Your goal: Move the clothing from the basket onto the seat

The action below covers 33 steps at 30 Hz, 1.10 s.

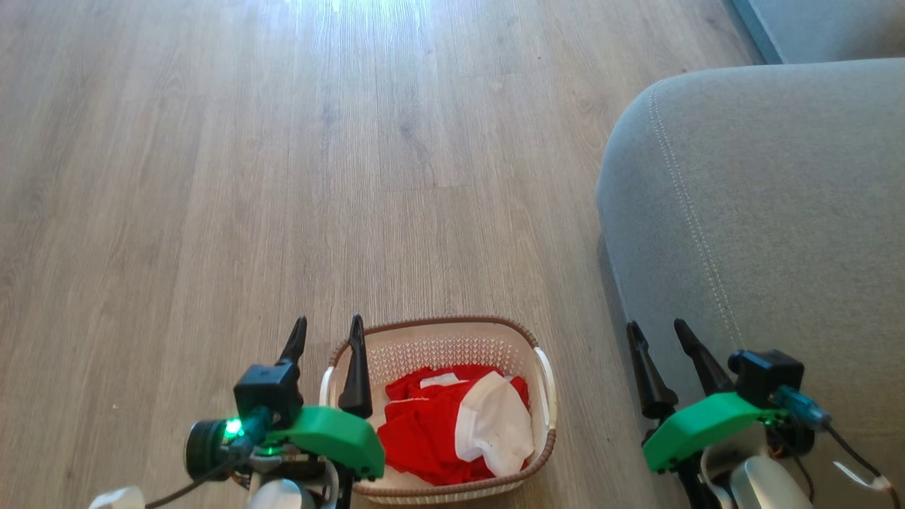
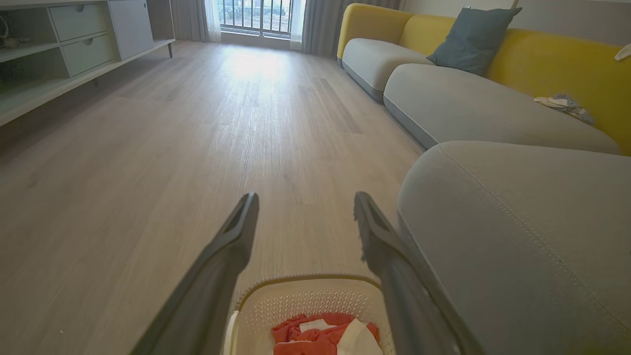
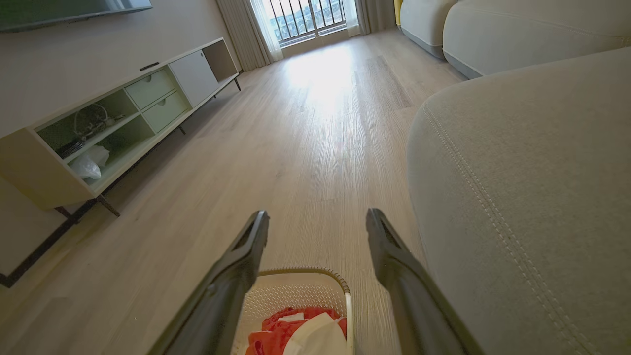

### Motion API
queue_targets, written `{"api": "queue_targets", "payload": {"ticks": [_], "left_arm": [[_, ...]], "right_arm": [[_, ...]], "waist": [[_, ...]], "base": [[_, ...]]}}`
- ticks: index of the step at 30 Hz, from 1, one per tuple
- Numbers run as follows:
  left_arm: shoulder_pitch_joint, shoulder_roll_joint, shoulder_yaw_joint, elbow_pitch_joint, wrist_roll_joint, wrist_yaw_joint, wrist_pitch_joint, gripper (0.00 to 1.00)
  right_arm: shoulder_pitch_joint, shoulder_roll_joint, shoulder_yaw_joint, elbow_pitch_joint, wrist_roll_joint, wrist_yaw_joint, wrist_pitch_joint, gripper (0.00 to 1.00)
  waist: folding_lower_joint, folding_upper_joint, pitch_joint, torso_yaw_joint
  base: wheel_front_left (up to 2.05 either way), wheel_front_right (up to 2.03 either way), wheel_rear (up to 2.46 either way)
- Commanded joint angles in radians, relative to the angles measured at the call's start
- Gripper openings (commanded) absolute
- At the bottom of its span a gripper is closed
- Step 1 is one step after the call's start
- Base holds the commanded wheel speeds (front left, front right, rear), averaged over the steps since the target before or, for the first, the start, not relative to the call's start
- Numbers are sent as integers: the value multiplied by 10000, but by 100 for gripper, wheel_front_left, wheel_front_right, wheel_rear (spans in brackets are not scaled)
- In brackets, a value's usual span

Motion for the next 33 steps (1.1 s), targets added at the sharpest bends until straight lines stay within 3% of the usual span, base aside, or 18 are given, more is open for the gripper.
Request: {"api": "queue_targets", "payload": {"ticks": [1, 9, 20, 33], "left_arm": [[-362, -12, 232, -252, 297, 38, -173, 100], [-320, -160, 380, 222, 1022, 6, -407, 100], [-342, -183, 121, 129, 2115, 363, -729, 100], [-305, -184, 11, 385, 1770, 291, -741, 100]], "right_arm": [[-643, -146, 283, -275, -291, 5, -162, 100], [-823, -159, 522, 14, -961, 6, -398, 100], [-988, -225, 871, 204, -2086, 6, -723, 100], [-953, -217, 751, 226, -1930, 6, -736, 100]], "waist": [[0, 0, -9, -4], [-1, 0, -8, -44], [-1, 0, 1, -98], [-1, 0, 185, -202]], "base": [[0, 0, 0], [0, 0, 0], [0, 0, 0], [0, 0, 0]]}}
